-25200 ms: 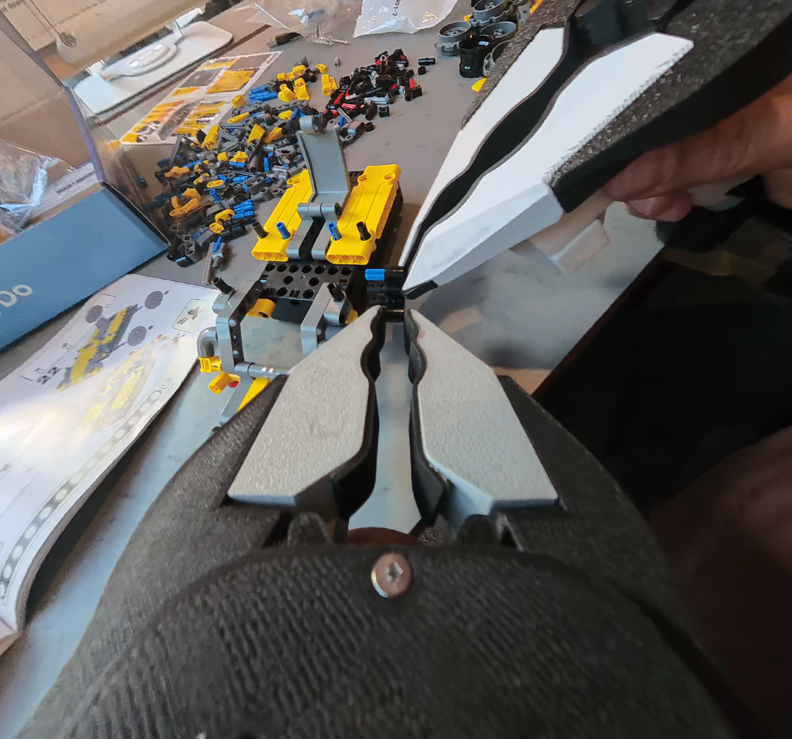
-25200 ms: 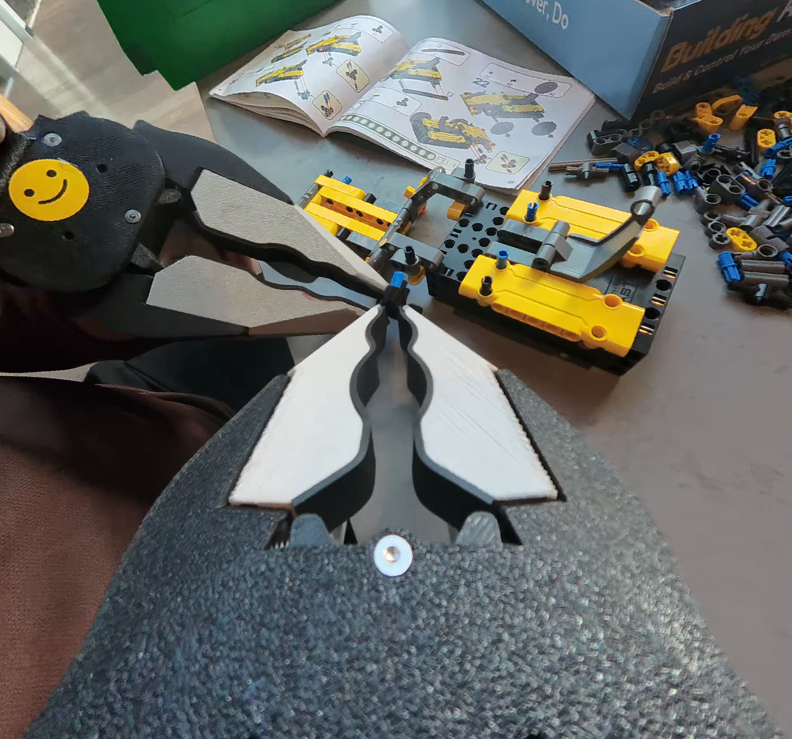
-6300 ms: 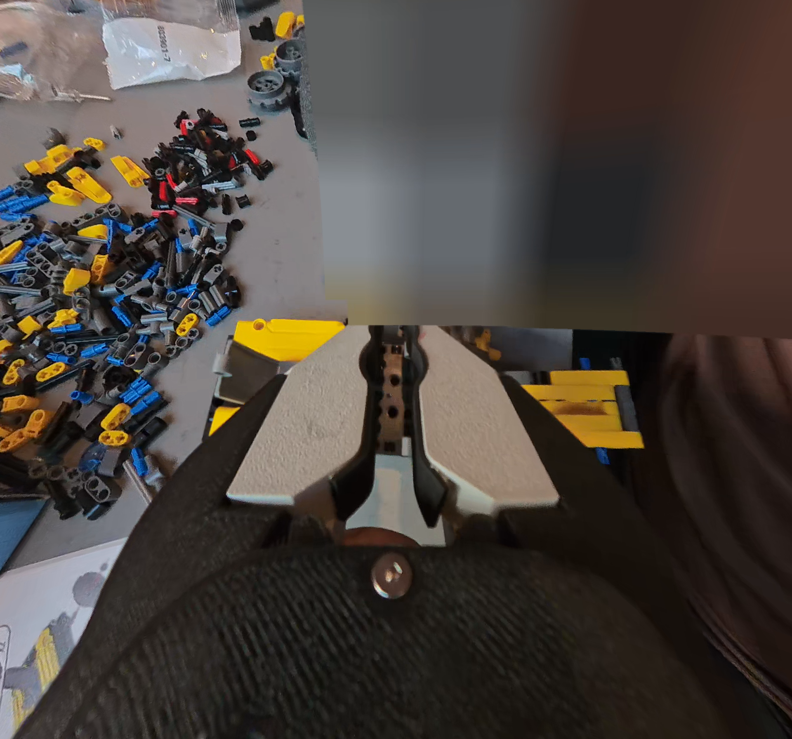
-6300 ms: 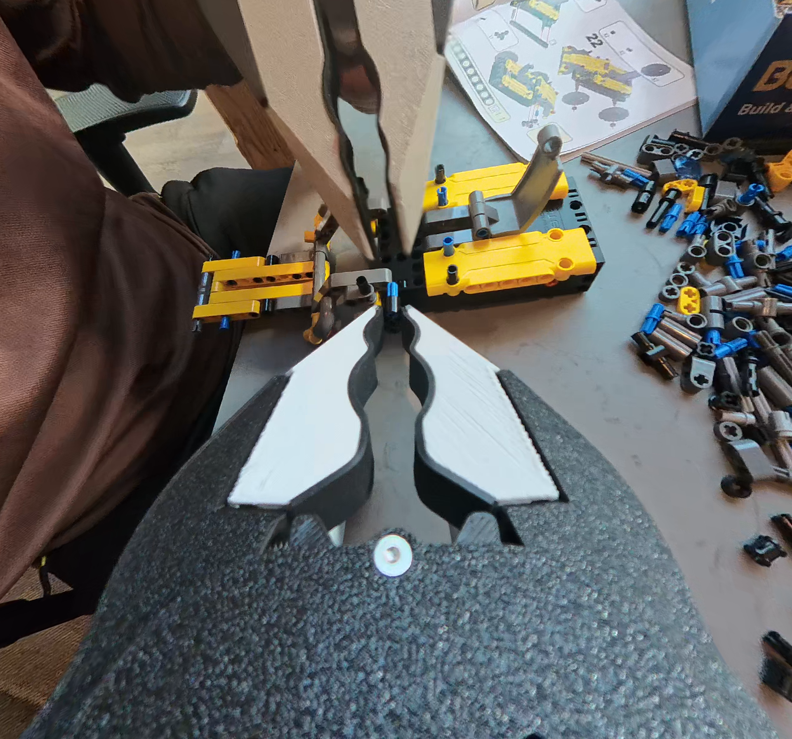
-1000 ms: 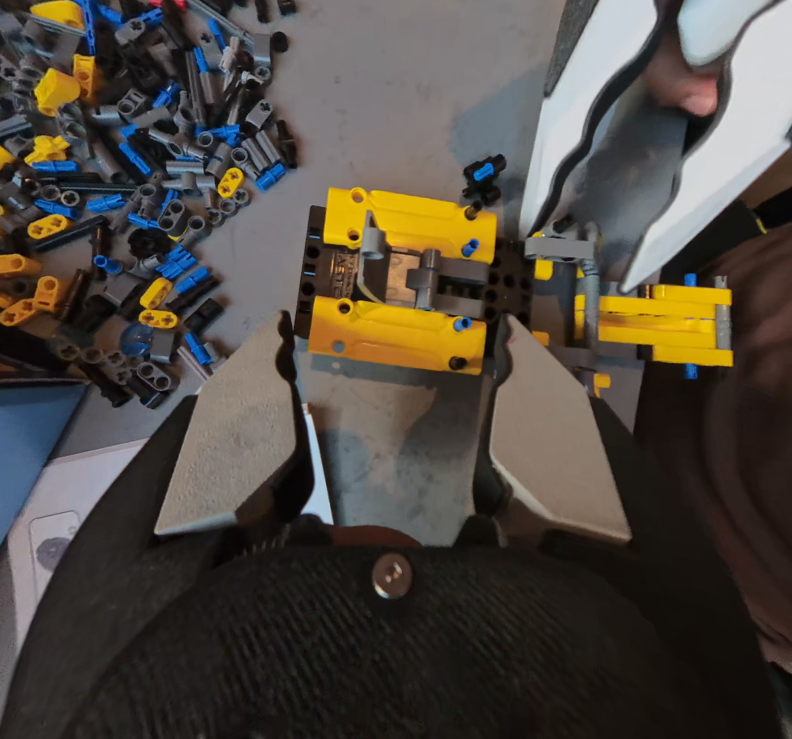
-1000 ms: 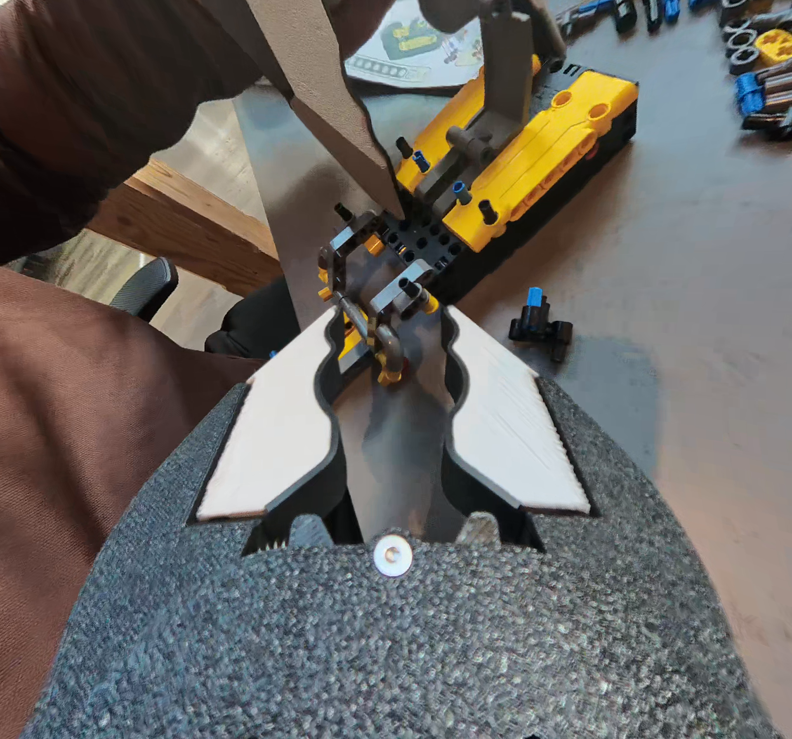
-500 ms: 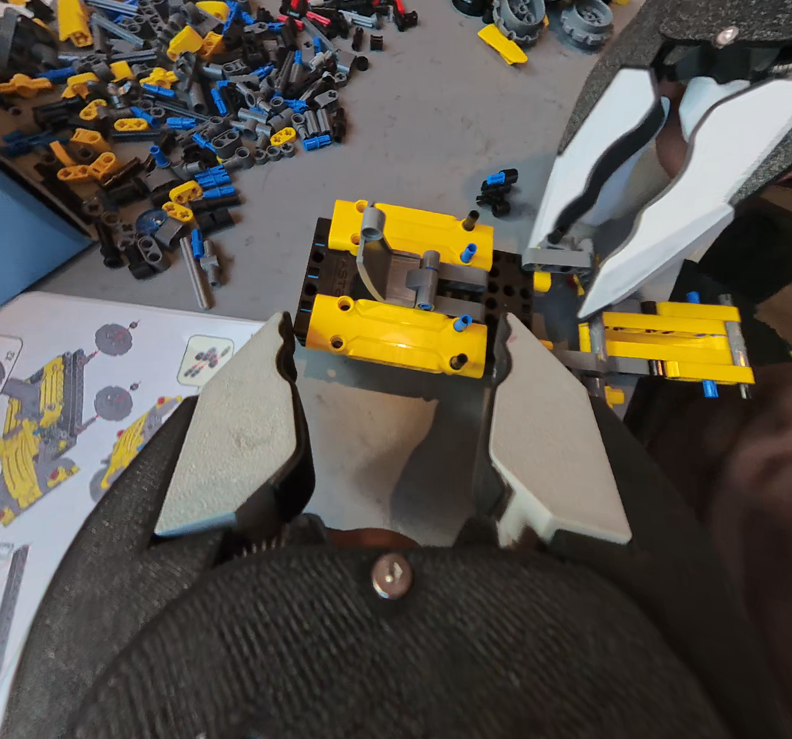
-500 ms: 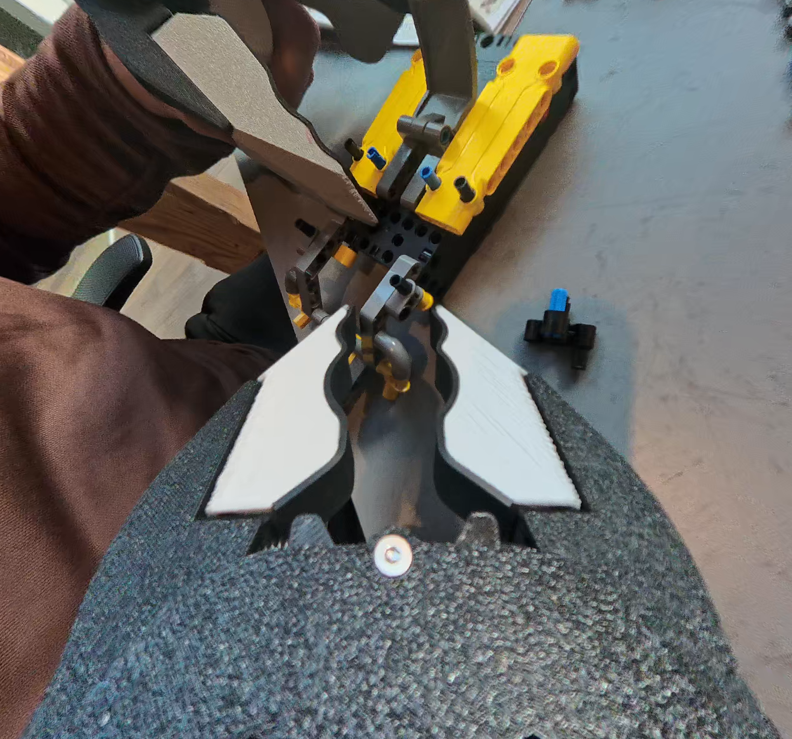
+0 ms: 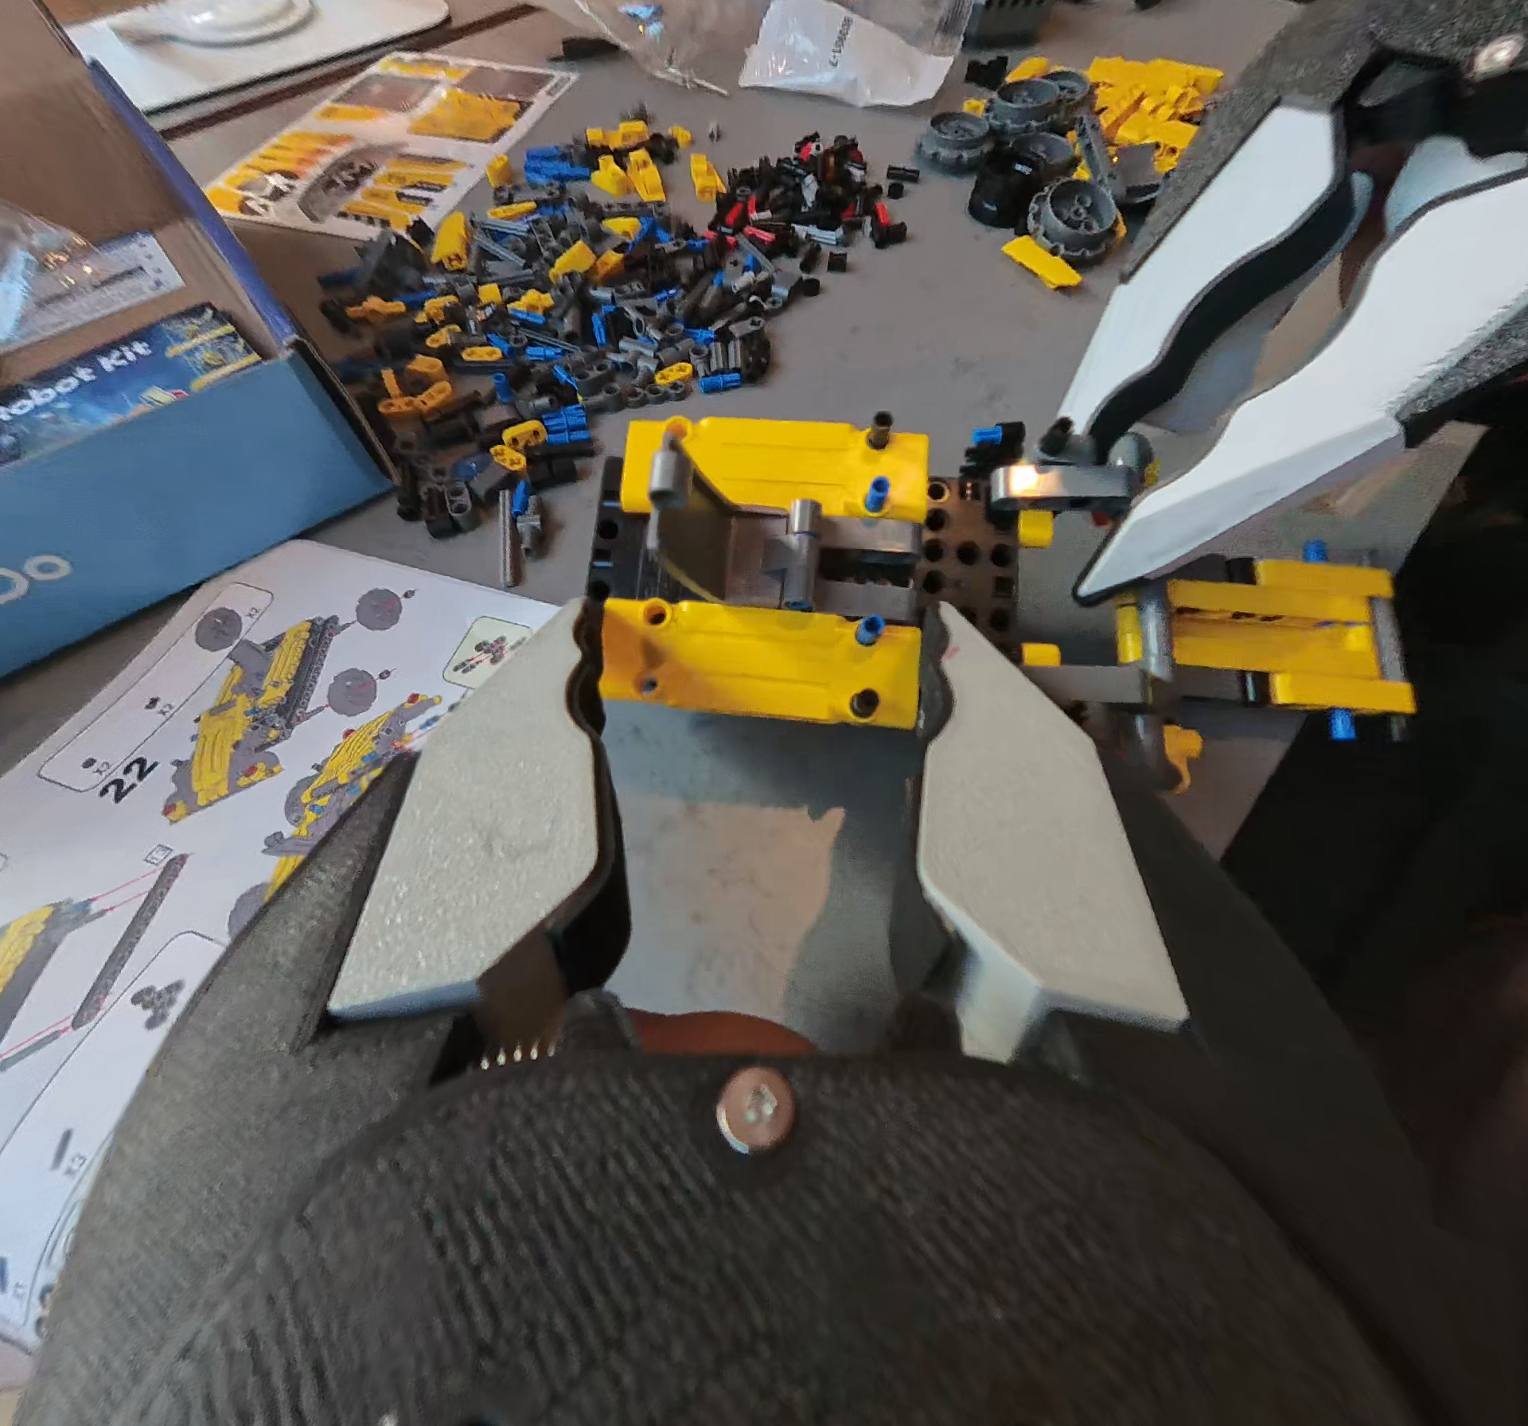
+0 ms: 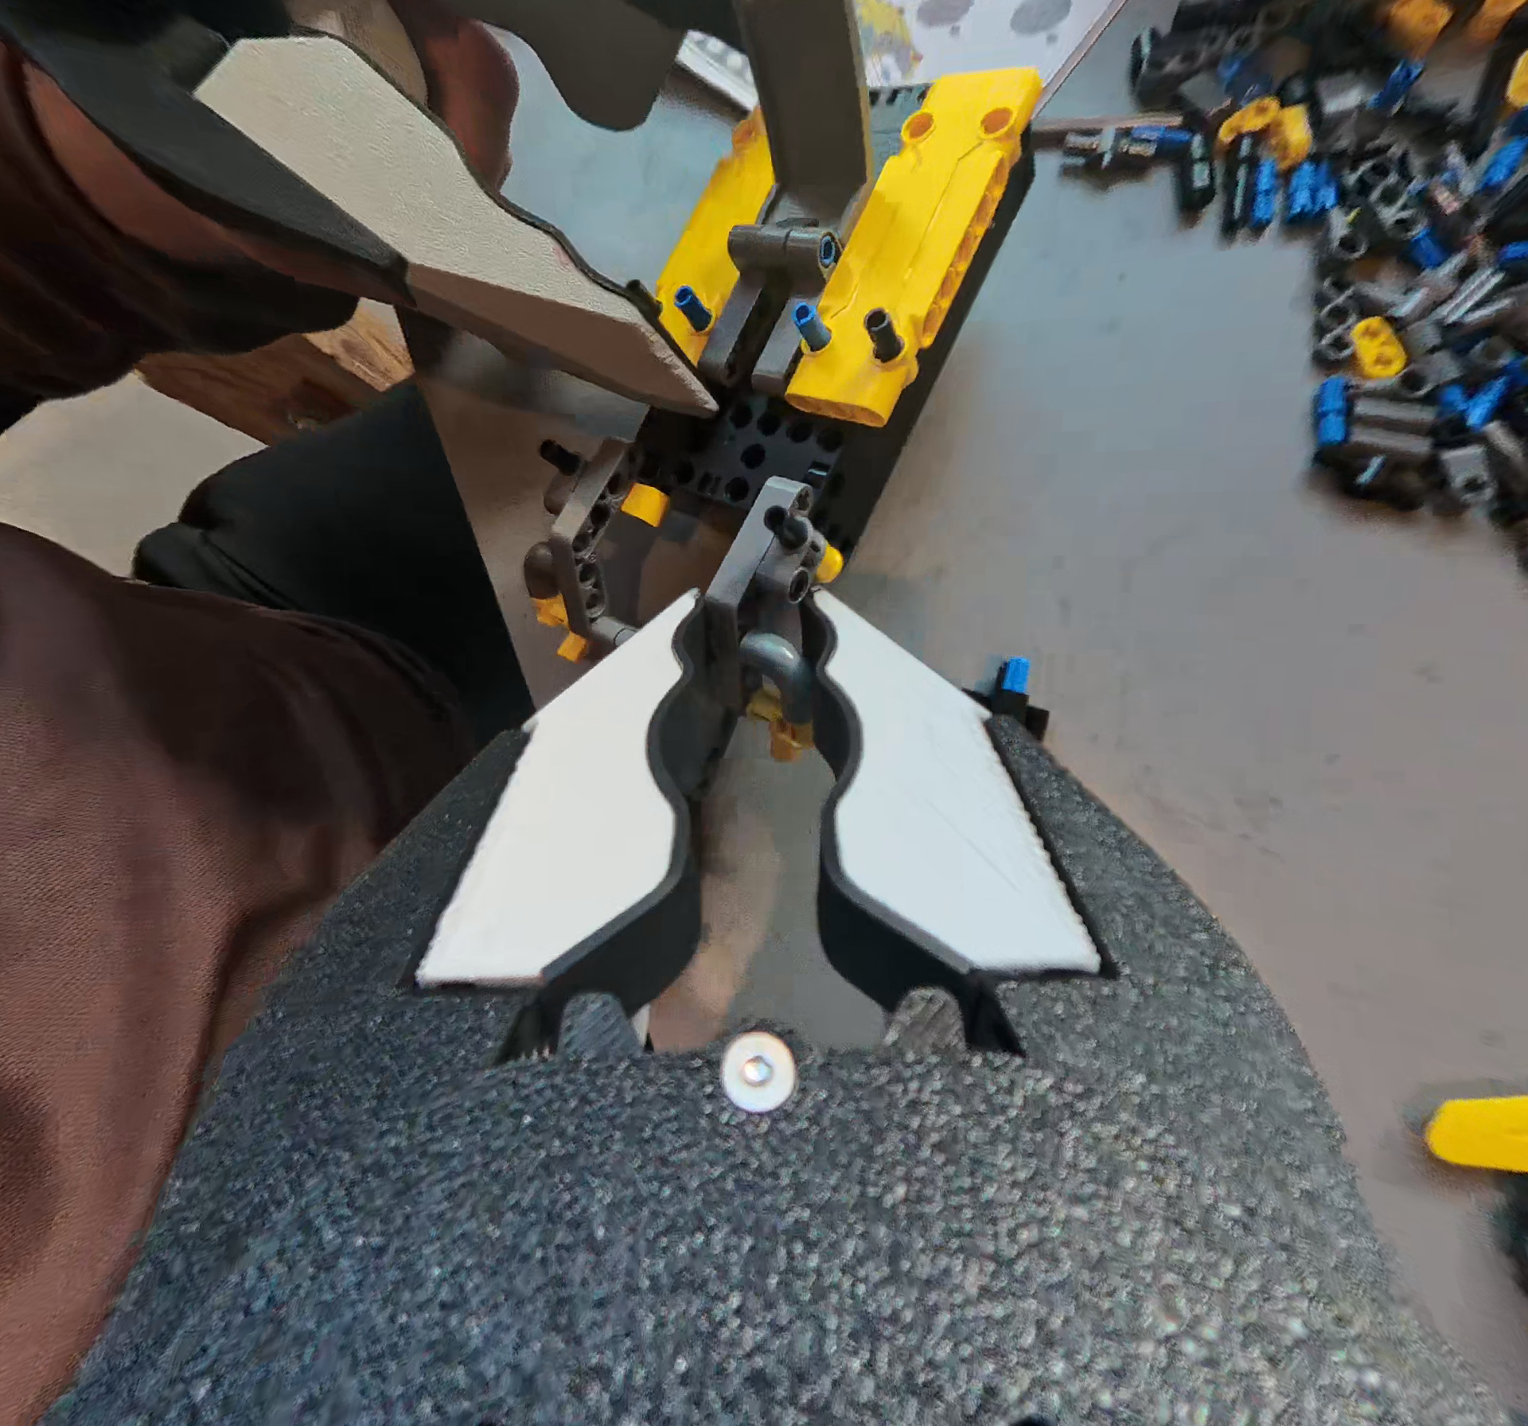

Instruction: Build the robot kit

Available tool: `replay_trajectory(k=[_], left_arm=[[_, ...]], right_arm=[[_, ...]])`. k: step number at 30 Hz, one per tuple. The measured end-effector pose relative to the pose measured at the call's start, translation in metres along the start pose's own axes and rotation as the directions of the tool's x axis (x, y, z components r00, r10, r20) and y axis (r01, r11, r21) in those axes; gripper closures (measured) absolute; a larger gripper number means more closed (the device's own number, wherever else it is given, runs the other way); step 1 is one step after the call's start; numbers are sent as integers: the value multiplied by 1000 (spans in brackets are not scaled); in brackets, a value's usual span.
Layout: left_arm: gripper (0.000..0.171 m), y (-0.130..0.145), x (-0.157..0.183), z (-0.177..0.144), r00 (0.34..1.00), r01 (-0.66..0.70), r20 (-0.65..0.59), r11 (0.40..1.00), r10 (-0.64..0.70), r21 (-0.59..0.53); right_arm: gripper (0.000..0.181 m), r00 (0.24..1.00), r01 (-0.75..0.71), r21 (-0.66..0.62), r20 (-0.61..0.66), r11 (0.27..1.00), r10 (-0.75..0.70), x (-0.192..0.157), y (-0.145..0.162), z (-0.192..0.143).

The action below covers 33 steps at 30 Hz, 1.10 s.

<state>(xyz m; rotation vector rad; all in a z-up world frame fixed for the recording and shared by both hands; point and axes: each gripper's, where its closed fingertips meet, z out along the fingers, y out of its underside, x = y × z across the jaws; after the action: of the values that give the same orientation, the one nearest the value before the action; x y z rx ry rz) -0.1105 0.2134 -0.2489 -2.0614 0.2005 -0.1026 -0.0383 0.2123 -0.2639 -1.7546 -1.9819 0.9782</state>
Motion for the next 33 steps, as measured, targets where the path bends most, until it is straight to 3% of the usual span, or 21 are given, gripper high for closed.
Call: replay_trajectory(k=[1, 4, 10, 13, 16, 18, 22, 28, 31, 33], left_arm=[[110, -1, 2, -1, 1000, -15, -4, 1000, 15, 6], [112, -1, 4, -3, 999, -51, 5, 999, 51, 17], [81, -2, -1, -17, 994, 37, -101, 999, -35, 19], [73, -12, -7, -22, 985, 10, -174, 999, -4, 33], [69, -19, -12, -18, 966, -86, -240, 994, 100, 68], [68, -19, 0, -15, 920, -97, -374, 992, 120, 78], [70, -28, 0, -7, 883, -174, -425, 980, 200, 99], [78, -39, 21, 2, 736, -349, -550, 917, 395, 191], [89, -25, 33, 3, 632, -426, -682, 900, 369, 92], [96, -7, 32, 8, 614, -496, -711, 868, 342, -11]], right_arm=[[164, 999, 29, -8, -29, 1000, -29, 2, -3, -2], [164, 982, 131, -68, -131, 989, -139, 13, -6, -9], [164, 902, 312, -181, -253, 933, -350, 22, -11, -18], [163, 799, 456, -248, -309, 855, -516, 19, -15, -22], [163, 640, 595, -339, -349, 729, -685, 15, -17, -24], [163, 580, 639, -363, -353, 678, -734, 10, -17, -24], [161, 541, 666, -378, -350, 643, -765, 2, -13, -28], [159, 374, 740, -451, -342, 500, -862, 0, -13, -33], [159, 354, 747, -464, -329, 476, -875, 0, -13, -33], [159, 365, 751, -452, -322, 481, -873, -3, -12, -34]])
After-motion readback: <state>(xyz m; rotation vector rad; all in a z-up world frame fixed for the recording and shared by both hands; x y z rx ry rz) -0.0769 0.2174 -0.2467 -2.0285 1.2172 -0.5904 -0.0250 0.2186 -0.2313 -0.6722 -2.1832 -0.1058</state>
